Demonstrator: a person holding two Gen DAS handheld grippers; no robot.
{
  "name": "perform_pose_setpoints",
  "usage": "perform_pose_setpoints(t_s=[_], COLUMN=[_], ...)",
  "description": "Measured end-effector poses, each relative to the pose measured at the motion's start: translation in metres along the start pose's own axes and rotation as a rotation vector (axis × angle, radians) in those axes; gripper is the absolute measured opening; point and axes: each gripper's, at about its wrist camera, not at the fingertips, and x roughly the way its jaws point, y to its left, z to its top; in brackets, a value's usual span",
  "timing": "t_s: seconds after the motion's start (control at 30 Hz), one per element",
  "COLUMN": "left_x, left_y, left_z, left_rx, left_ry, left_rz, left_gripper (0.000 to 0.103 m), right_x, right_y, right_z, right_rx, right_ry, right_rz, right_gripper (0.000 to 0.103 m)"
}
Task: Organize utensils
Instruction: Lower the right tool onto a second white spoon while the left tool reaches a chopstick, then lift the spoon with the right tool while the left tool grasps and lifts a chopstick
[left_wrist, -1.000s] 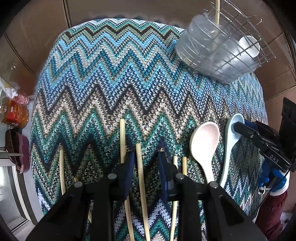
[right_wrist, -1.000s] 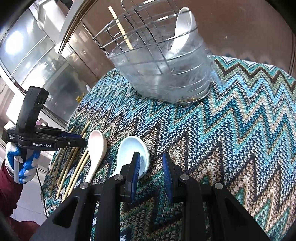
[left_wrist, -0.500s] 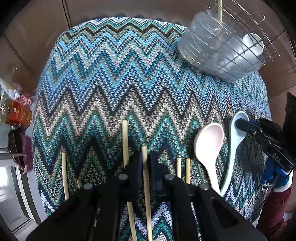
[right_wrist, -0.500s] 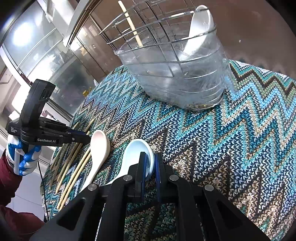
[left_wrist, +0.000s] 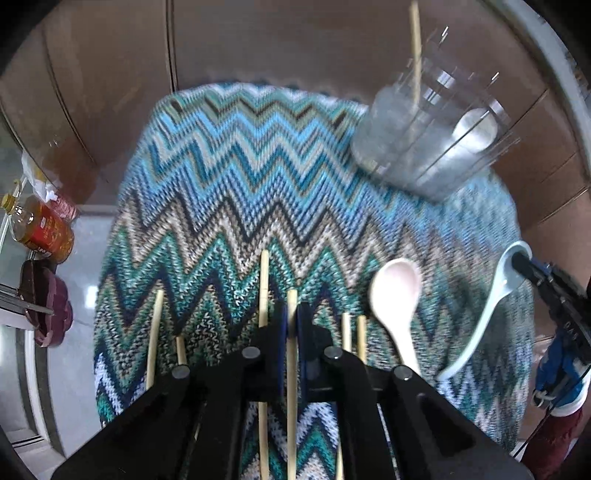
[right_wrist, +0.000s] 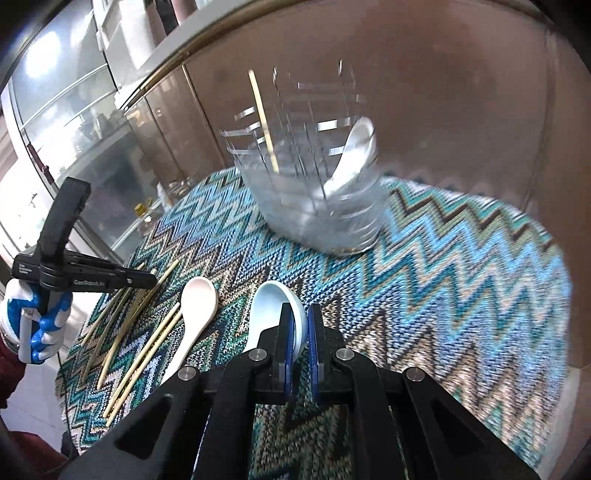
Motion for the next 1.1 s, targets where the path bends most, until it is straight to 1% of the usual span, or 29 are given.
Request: perform_pose_setpoints(t_s=[0.2, 0.27, 0.3, 0.37, 0.57, 0.73, 0.83, 0.93, 1.03, 1.1], left_x=[-0.06, -0.071, -0.083, -0.092, -0.134, -0.17, -0.187, -0.202, -0.212, -0.22], left_y=[0.008, 0.001, 0.004, 0.001, 0.011, 0.017, 0.016, 0.008, -0.003, -0.015], left_z=[-0.027, -0.028, -0.034, -0.029, -0.045, -0.056, -0.055, -0.047, -0.034, -0.02], left_rx=[0.0, -0.009, -0.016, -0.028, -0.069, -0.095, -0.101, -0.087, -0.073, -0.06], left_ry=[-0.15, -0.186, -0.211, -0.241, -0.336, -0.417, -0.463, -0.509, -0.55, -0.593], left_rz=[-0.003, -0.004, -0.012, -0.019, -0.059, -0.084, -0.091, -0.092, -0.097, -0.104], left_gripper=[0.005, 0.005, 0.005, 0.005, 0.005, 0.005, 0.005, 0.005, 0.005, 0.005], right_x=[-0.04, -0.055, -0.062, -0.075, -0.111, -0.134, -0.145, -0.152, -0.157, -0.159], right_y=[0.022, 0.03, 0.032, 0.04, 0.066, 0.09, 0.102, 0.108, 0.108, 0.106], right_z=[-0.006, -0.01, -0.011, -0.013, -0.016, -0.016, -0.013, -0.007, 0.006, 0.017], right_rx=[-0.038, -0.044, -0.046, -0.048, -0.06, -0.087, -0.107, -0.118, -0.123, -0.119], right_ry=[-0.06, -0.08, -0.09, -0.108, -0.165, -0.202, -0.22, -0.24, -0.27, -0.294], right_rz=[-0.064, -0.076, -0.081, -0.091, -0.12, -0.147, -0.166, -0.191, -0.23, -0.251], right_gripper=[0.007, 0.007, 0.007, 0.007, 0.007, 0.007, 0.007, 0.007, 0.007, 0.007])
